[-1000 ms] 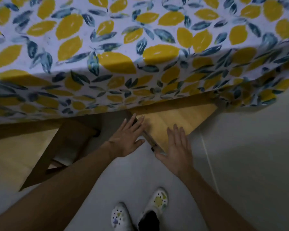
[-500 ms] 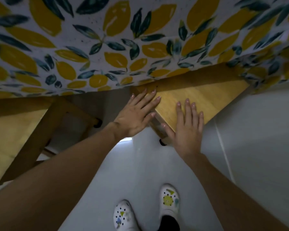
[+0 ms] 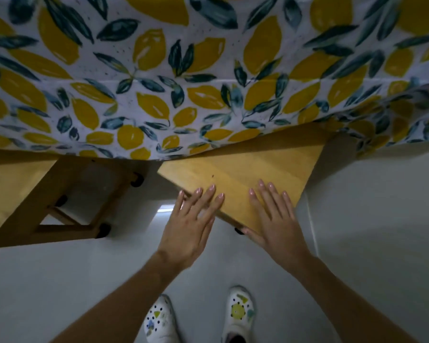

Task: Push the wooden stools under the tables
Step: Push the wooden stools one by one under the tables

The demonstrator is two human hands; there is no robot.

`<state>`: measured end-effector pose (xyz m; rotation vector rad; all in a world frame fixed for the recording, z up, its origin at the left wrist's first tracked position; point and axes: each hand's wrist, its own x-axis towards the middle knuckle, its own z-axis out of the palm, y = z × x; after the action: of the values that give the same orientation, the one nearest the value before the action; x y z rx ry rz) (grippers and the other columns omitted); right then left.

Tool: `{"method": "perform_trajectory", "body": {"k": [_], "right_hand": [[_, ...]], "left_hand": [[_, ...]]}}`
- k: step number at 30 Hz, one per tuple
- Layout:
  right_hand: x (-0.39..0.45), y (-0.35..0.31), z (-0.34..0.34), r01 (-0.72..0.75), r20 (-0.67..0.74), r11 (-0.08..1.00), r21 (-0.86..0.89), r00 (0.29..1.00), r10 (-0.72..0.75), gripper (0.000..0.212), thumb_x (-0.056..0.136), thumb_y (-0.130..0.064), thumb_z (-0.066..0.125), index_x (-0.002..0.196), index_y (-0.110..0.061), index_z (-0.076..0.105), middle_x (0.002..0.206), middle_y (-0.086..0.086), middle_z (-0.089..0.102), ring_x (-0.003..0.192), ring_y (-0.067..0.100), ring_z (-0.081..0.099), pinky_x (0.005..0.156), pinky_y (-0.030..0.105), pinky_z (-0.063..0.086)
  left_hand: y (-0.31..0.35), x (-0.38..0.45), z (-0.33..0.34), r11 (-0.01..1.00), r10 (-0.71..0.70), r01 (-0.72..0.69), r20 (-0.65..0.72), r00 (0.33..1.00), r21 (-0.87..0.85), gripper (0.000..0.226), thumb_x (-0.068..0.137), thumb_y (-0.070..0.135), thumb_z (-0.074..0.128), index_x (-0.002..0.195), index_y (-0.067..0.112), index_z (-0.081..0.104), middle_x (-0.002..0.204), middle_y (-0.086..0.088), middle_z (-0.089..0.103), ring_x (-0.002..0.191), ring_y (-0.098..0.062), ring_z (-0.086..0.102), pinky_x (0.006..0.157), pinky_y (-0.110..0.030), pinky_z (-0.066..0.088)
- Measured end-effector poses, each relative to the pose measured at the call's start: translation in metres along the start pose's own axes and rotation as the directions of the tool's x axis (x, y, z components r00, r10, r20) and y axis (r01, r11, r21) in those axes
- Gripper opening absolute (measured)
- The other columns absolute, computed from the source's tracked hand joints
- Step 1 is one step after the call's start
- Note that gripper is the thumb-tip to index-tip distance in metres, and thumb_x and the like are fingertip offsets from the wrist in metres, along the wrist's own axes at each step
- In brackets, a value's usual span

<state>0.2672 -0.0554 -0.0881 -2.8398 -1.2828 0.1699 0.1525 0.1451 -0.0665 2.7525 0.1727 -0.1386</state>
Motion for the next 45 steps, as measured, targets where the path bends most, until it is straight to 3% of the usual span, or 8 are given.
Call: {"method": "perform_trajectory", "body": {"k": [3, 6, 8, 11, 14, 23, 33, 45], "right_hand": [[-0.023, 0.035, -0.002, 0.181, 0.062, 0.983, -0.035, 0.982, -0.178, 0.081, 0.086, -0.064, 0.044, 0.148, -0.014, 0.032, 0.156, 0.013, 0.028, 0.145, 0.030, 0.021, 0.113, 0.051, 0.024], [-0.035, 0.064, -0.011, 0.305, 0.125, 0.952, -0.023, 0.946, -0.300, 0.080, 0.087, -0.069, 0.040, 0.147, -0.017, 0.033, 0.157, 0.009, 0.027, 0.146, 0.028, 0.020, 0.111, 0.050, 0.026], [-0.038, 0.062, -0.018, 0.286, 0.125, 0.958, -0.001, 0.951, -0.284, 0.082, 0.085, -0.074, 0.037, 0.144, -0.017, 0.038, 0.156, 0.011, 0.029, 0.146, 0.031, 0.020, 0.111, 0.051, 0.026], [-0.034, 0.028, -0.021, 0.053, 0.112, 0.994, 0.098, 0.992, -0.064, 0.097, 0.078, -0.082, 0.035, 0.148, -0.015, 0.032, 0.158, 0.018, 0.019, 0.146, 0.038, 0.011, 0.116, 0.055, 0.015], [-0.027, 0.012, -0.015, -0.058, 0.120, 0.995, 0.083, 0.992, 0.048, 0.099, 0.077, -0.084, 0.027, 0.152, -0.019, 0.018, 0.160, 0.015, 0.010, 0.148, 0.035, 0.005, 0.116, 0.058, 0.014], [0.003, 0.091, -0.017, 0.058, 0.085, 0.997, 0.057, 0.994, -0.063, 0.102, 0.074, -0.087, 0.034, 0.152, -0.024, 0.018, 0.161, 0.009, 0.011, 0.148, 0.031, 0.005, 0.116, 0.056, 0.016], [0.051, 0.150, -0.024, 0.036, 0.061, 0.999, 0.026, 0.997, -0.037, 0.102, 0.073, -0.088, 0.031, 0.152, -0.027, 0.014, 0.162, 0.006, 0.010, 0.149, 0.028, 0.003, 0.118, 0.053, 0.012], [0.055, 0.151, -0.025, 0.052, 0.056, 0.997, 0.051, 0.997, -0.055, 0.099, 0.075, -0.086, 0.030, 0.153, -0.027, 0.012, 0.162, 0.005, 0.007, 0.149, 0.027, 0.001, 0.119, 0.052, 0.008]], "left_hand": [[0.032, -0.026, 0.015, 0.999, -0.004, 0.003, 0.044, 0.999, 0.034, 0.050, 0.098, 0.032, 0.032, 0.147, 0.026, 0.025, 0.152, -0.002, 0.034, 0.133, -0.022, 0.041, 0.111, -0.045, 0.024], [0.049, -0.035, 0.019, 0.990, 0.087, -0.101, 0.137, 0.987, 0.099, 0.049, 0.097, 0.037, 0.036, 0.144, 0.024, 0.034, 0.139, -0.004, 0.052, 0.114, -0.024, 0.056, 0.109, -0.039, 0.024], [0.040, -0.031, 0.014, 0.977, 0.091, -0.114, 0.127, 0.988, 0.182, 0.051, 0.094, 0.047, 0.037, 0.142, 0.029, 0.038, 0.134, -0.005, 0.056, 0.117, -0.026, 0.049, 0.113, -0.038, 0.014], [0.017, -0.015, 0.003, 0.961, -0.063, 0.032, 0.104, 0.993, 0.276, 0.073, 0.083, 0.071, 0.033, 0.146, 0.035, 0.025, 0.156, -0.009, 0.025, 0.144, -0.033, 0.015, 0.116, -0.051, 0.000], [0.012, -0.003, 0.002, 0.950, -0.108, 0.057, 0.152, 0.982, 0.308, 0.087, 0.076, 0.082, 0.029, 0.148, 0.033, 0.019, 0.158, -0.011, 0.012, 0.145, -0.039, 0.004, 0.113, -0.063, 0.009], [0.048, 0.043, 0.022, 0.947, -0.151, 0.122, 0.077, 0.986, 0.298, 0.087, 0.077, 0.082, 0.023, 0.149, 0.034, 0.013, 0.159, -0.013, 0.009, 0.144, -0.040, 0.001, 0.113, -0.062, 0.010], [0.059, 0.121, 0.024, 0.941, -0.143, 0.125, 0.035, 0.989, 0.313, 0.087, 0.077, 0.083, 0.016, 0.148, 0.037, -0.004, 0.159, -0.010, -0.009, 0.143, -0.038, -0.013, 0.114, -0.061, 0.002], [0.059, 0.120, 0.020, 0.956, -0.152, 0.132, 0.057, 0.987, 0.262, 0.084, 0.080, 0.080, 0.019, 0.148, 0.037, -0.005, 0.159, -0.010, -0.010, 0.143, -0.038, -0.015, 0.114, -0.060, 0.000]]}}
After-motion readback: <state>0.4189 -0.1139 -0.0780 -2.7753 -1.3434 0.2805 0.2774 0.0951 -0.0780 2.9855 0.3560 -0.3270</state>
